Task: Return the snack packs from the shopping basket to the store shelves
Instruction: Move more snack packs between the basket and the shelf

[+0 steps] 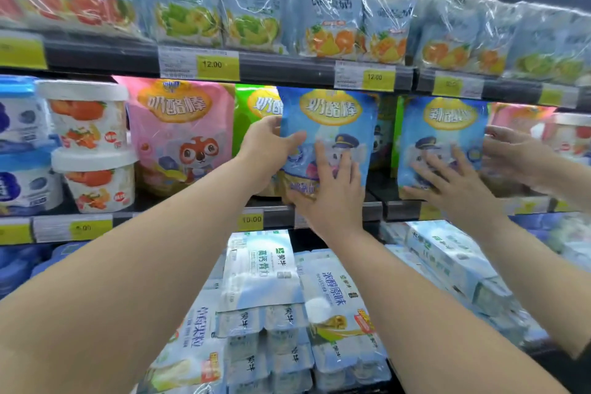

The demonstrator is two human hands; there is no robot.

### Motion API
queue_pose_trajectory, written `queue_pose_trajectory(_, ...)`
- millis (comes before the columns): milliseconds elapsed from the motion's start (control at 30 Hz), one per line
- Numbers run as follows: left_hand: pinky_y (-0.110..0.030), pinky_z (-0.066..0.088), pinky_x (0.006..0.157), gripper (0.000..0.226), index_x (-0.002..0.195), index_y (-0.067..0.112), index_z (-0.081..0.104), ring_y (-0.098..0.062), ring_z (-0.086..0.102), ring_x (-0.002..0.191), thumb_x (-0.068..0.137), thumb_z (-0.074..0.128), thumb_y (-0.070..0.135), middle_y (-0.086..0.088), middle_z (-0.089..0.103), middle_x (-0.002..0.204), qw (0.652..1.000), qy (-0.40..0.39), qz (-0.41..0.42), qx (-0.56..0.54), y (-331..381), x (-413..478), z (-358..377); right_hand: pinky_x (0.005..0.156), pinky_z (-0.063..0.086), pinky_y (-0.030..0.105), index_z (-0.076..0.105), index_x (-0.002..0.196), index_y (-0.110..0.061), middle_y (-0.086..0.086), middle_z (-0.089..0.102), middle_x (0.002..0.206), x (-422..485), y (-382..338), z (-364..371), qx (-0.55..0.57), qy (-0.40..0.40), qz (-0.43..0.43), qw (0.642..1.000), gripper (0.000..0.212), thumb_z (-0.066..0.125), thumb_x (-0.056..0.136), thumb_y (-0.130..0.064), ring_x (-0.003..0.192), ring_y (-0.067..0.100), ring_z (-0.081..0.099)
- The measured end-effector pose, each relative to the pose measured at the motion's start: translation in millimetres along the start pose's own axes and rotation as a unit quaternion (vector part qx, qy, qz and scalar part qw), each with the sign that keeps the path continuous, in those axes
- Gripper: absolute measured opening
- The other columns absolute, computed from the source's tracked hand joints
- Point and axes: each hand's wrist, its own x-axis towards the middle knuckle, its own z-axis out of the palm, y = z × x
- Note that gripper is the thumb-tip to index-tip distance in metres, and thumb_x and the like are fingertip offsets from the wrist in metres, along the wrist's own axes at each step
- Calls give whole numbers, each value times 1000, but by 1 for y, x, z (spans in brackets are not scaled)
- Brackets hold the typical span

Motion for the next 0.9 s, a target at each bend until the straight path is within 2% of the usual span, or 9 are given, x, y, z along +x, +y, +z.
queue_pose_trajectory(67,-41,52,91,44,124,17,56,-21,62,102,82,71,22,-5,64,116,985,53,59,150,-8,-3,-20,110,21,58,-1,148,-41,15,5,157,10,7,5,-31,0,12,999,91,56,80,-62,142,39,9)
queue_pose_trajectory(167,-36,33,107,71,139,22,42,-24,40,127,77,74,33,-7,43,139,893,123,186,391,-31,-11,-46,109,21,59,-3,148,-39,16,8,156,17,19,14,-82,16,36,996,92,55,80,-63,142,39,11)
queue_pose_trajectory(267,-45,20,114,100,147,42,8,-30,6,141,72,74,48,-1,-3,156,824,91,179,529,-50,-11,-48,109,19,61,-2,148,-39,18,6,156,17,18,17,-72,35,33,996,94,51,77,-70,141,42,8)
queue_pose_trajectory(333,-50,18,114,106,144,49,-8,-33,-5,143,72,70,56,3,-19,154,777,68,192,596,-57,-6,-40,106,16,65,-7,145,-45,15,-4,157,17,13,17,-48,62,8,997,89,45,78,-71,142,43,0)
queue_pose_trajectory(367,-51,17,114,103,143,50,-9,-35,-8,143,73,66,59,2,-22,154,760,61,201,615,-59,-4,-36,105,16,66,-11,144,-48,14,-9,157,19,11,16,-53,72,-10,996,87,44,80,-70,142,43,-3)
queue_pose_trajectory(533,-48,23,113,89,146,45,12,-33,-11,144,78,69,47,-2,-19,157,765,47,175,618,-66,7,-36,107,19,64,-10,143,-50,9,-16,158,34,18,17,-76,28,-8,997,83,47,84,-65,142,45,-2)
queue_pose_trajectory(700,-44,20,115,90,146,46,7,-29,-6,146,78,67,50,-3,-18,158,749,60,167,638,-70,9,-54,109,14,63,-12,142,-50,6,-20,157,45,18,23,-52,3,7,999,89,53,82,-63,143,41,-10)
queue_pose_trajectory(833,-45,20,115,90,146,46,5,-30,-4,145,79,65,54,-3,-18,157,737,64,163,653,-67,6,-52,110,21,61,-10,142,-51,10,-11,157,47,21,21,-48,-6,-11,999,90,53,80,-66,142,43,0)
queue_pose_trajectory(900,-47,20,115,88,146,45,10,-31,-1,145,79,66,51,-1,-14,158,751,59,165,637,-62,2,-51,110,17,64,-13,141,-51,13,-5,156,43,20,18,-54,-10,-7,998,93,51,77,-71,142,41,3)
